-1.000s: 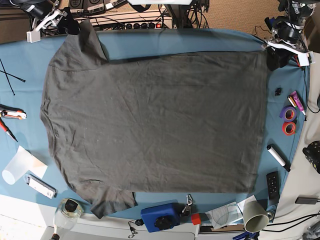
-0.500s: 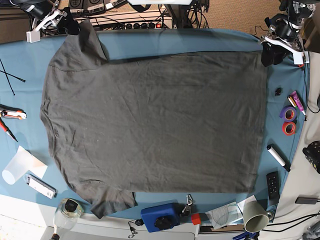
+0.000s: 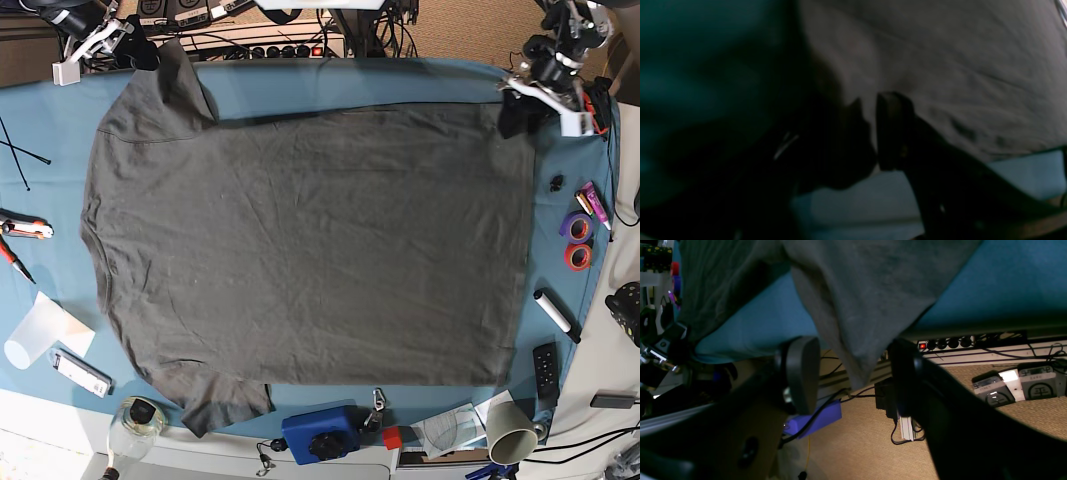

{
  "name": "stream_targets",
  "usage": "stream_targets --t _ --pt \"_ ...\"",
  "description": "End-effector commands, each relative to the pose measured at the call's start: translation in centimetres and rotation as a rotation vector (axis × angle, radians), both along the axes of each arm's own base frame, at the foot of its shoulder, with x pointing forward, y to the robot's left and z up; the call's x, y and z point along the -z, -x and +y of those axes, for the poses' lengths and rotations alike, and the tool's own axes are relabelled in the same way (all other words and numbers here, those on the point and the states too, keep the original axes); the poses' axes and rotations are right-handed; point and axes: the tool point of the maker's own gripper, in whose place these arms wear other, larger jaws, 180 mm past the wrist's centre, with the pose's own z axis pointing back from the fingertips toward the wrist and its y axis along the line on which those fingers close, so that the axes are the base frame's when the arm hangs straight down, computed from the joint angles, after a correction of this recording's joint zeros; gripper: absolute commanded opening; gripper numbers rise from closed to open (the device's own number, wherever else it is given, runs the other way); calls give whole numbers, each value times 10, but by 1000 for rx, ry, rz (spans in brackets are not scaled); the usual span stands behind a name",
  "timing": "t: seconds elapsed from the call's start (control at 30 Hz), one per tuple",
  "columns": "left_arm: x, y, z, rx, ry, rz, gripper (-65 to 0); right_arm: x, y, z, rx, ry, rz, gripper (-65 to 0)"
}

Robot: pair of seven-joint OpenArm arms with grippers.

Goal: Fold the T-shirt properly
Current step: 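Move the left gripper down to the other shoulder corner, then close both grippers on the shirt's shoulder corners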

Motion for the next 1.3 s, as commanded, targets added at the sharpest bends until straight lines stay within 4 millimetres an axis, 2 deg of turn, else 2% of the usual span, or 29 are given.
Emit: stream_targets --t 0.0,0.1,0.23,0.33,0.63,1.07,1.17,1.27 --pt "14 15 -7 47 -21 85 -394 -9 -4 -3 -5 5 -32 -315" --pt "16 16 -10 54 -20 91 -395 -12 -6 -1 -1 -11 -44 -315" --pt "22 17 1 -23 -29 132 -397 -13 -7 -1 2 -18 -51 -315" --pt "21 17 1 -26 -28 132 -397 -14 -9 -1 5 -17 -60 -315" --pt "21 17 1 -24 -29 132 -397 -16 -31 -1 1 -1 -113 -315" --pt "21 17 2 -23 -31 132 -397 -1 -17 9 25 -13 -63 -315" --pt "21 17 2 -23 -31 132 -397 -5 -5 14 23 -60 -42 -316" --pt "21 17 2 -23 -31 132 -397 -8 10 5 63 -54 -23 -316"
